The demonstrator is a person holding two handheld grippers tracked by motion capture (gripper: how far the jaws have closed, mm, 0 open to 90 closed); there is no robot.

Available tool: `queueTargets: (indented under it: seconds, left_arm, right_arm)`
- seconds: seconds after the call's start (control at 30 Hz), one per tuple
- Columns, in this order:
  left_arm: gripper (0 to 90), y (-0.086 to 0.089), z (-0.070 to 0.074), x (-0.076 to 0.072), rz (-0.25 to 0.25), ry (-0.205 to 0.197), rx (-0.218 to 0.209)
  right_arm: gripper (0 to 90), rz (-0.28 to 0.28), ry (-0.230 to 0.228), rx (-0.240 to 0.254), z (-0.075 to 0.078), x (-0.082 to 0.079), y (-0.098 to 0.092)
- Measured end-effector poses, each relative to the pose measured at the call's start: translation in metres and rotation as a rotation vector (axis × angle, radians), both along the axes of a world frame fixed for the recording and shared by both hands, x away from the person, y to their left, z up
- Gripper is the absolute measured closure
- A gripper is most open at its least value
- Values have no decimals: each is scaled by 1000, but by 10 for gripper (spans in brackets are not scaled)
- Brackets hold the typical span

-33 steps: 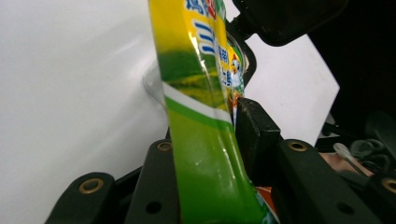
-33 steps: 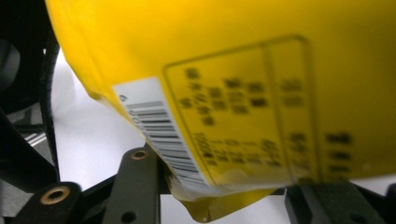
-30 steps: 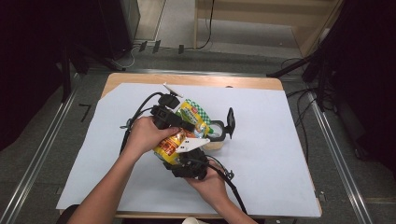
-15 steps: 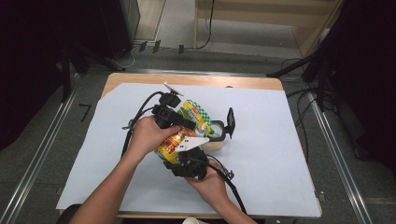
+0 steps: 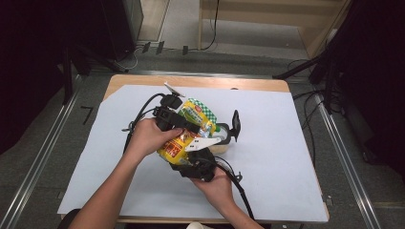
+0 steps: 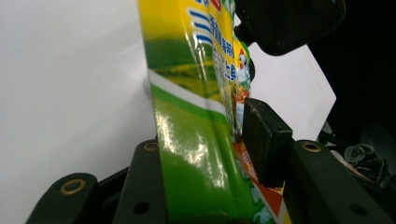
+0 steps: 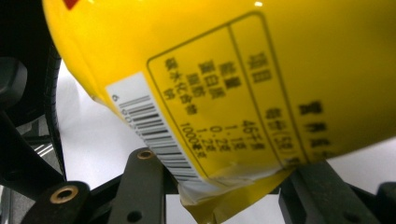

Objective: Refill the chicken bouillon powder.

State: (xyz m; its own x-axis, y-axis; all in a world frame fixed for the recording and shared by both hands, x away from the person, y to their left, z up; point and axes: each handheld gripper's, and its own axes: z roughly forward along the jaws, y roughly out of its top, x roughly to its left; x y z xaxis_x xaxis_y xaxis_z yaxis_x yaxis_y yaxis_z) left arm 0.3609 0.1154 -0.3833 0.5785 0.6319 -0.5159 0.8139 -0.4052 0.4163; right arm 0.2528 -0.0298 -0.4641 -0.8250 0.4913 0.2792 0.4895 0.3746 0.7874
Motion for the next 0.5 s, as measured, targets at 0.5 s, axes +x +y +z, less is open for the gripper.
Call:
queueTargets:
  seconds: [0.5]
  left_arm:
    - [755, -11, -3, 3, -15, -63, 55]
  right_arm:
    - [602, 32, -7, -26, 1, -1, 6]
